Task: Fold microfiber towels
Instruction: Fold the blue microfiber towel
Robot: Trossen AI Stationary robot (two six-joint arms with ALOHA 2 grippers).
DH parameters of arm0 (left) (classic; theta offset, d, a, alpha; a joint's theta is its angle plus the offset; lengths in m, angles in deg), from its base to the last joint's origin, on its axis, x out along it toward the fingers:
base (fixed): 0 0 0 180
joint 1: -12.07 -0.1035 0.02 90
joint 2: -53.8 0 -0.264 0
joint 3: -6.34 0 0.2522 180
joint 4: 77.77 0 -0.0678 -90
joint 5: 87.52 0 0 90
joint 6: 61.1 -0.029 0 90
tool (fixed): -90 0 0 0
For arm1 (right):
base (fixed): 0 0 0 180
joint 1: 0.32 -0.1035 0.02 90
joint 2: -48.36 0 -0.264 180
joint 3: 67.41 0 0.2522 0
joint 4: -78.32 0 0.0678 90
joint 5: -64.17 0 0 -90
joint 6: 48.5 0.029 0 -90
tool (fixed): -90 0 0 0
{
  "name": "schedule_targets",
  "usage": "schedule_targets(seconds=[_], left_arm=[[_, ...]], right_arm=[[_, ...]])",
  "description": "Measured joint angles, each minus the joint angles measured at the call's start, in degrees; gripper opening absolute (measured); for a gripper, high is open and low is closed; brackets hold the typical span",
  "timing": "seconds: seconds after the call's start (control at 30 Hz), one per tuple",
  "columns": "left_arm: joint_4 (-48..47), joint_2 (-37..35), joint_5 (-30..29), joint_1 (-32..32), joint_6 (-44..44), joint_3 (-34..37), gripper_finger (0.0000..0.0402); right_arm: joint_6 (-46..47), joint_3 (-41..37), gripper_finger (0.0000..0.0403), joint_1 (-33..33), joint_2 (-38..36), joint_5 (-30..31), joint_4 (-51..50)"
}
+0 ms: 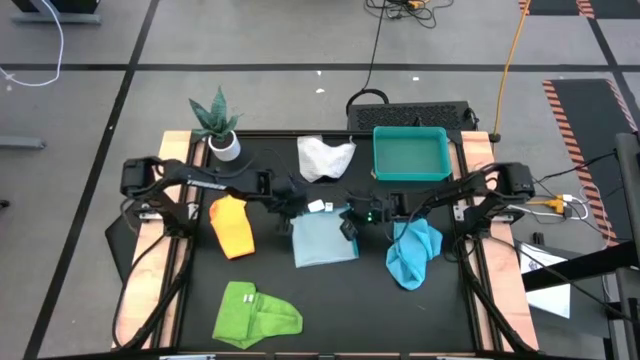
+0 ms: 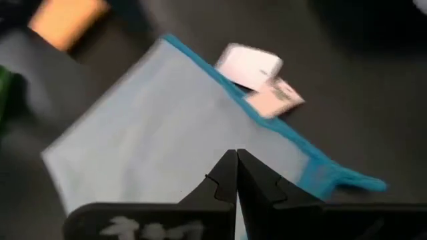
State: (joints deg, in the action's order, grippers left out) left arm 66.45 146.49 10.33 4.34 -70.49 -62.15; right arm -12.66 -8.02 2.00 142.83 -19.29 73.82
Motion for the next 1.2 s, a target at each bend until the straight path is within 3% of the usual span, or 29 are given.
schedule_targets(seconds=[0.3, 0.6, 0.93, 1.2], left_arm=[[12.52, -0.05, -2.14, 4.27, 6.91, 9.12, 0.0002], [13.6, -0.05, -5.56, -0.3, 4.5, 11.75, 0.0001], [16.35, 1.62, -6.45, -8.16, -0.93, 11.71, 0.0001], [20.44, 4.65, -6.53, -10.72, -3.01, 11.17, 0.0001]], right_arm=[[-2.21, 0.0, 0.0, 3.72, 3.16, -2.11, 1.16], [-1.05, 0.13, 0.0, 5.11, 6.55, -1.64, 1.11], [2.11, 0.15, 0.0, 6.78, 6.57, 4.71, -1.72], [2.86, 0.13, 0.0, 8.69, 6.59, 7.26, -2.35]])
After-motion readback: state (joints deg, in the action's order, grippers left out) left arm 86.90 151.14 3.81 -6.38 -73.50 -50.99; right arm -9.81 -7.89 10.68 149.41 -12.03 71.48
